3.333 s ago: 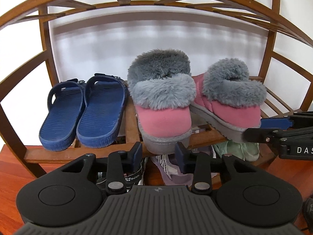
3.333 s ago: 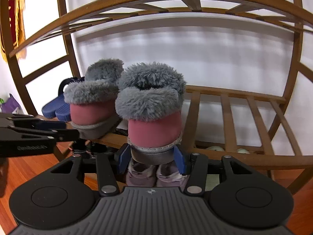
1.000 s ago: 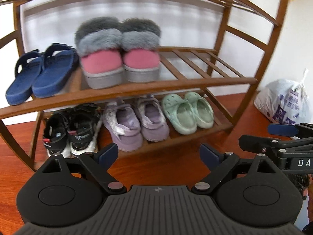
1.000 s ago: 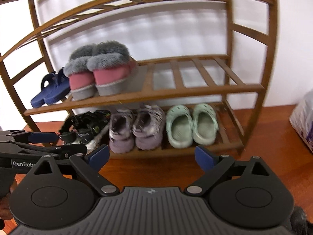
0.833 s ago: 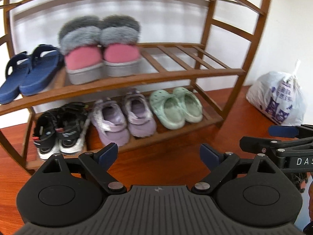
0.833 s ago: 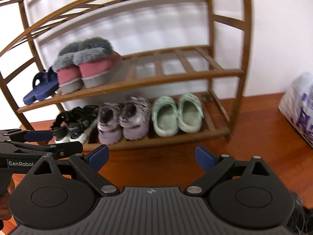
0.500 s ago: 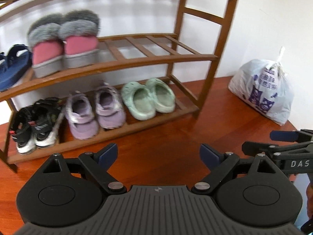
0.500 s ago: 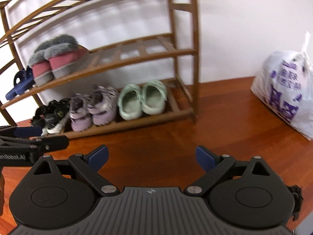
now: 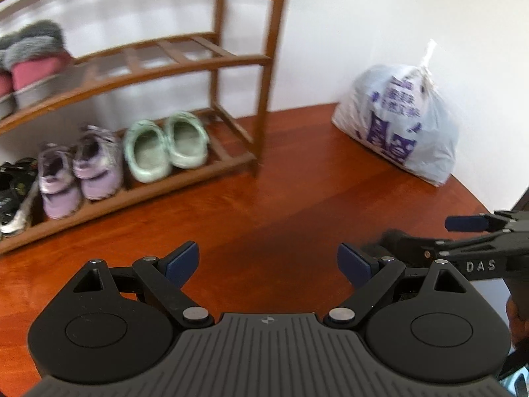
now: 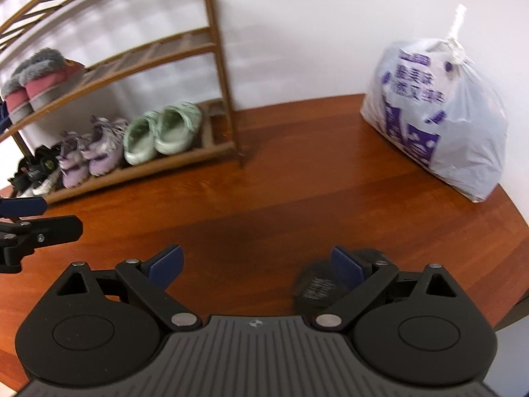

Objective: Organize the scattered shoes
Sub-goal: 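Withdraw both tools and move them down toward the black lace-up boots, then grasp one black boot with the left tool while the right tool grasps the other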

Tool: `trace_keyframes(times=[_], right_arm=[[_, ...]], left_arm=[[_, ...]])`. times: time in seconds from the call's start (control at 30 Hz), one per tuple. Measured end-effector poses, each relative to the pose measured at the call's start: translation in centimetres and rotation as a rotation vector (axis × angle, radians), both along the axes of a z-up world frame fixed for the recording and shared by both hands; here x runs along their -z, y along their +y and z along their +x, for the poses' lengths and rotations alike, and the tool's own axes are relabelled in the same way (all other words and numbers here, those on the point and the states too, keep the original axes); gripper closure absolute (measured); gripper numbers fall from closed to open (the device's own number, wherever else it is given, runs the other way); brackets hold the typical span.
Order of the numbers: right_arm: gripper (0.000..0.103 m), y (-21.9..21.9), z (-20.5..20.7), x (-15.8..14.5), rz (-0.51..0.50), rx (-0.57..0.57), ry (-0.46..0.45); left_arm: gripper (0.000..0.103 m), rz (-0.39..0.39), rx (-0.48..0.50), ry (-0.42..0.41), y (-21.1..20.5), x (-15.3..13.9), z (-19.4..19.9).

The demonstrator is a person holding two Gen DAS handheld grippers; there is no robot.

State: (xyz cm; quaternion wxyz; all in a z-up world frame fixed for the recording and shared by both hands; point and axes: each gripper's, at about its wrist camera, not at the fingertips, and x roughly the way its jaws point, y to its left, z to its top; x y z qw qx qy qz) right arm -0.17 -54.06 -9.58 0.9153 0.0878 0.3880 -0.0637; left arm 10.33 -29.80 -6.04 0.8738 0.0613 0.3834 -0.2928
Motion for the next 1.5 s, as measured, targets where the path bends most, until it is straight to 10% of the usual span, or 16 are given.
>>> trace_keyframes(times=[1.17,1.5], right_arm=[[0.005,-18.0,-5.9,6.7,0.002,0.037,0.163],[0.005,-18.0,-5.4,8.2,0.006,-0.001,0.188]], left_arm=[[0.013,0.151,0.124,0.238,-19.0,12.7,-4.2],[0.039,0.131,0.075,0.227,-19.7,15.0,-3.7]])
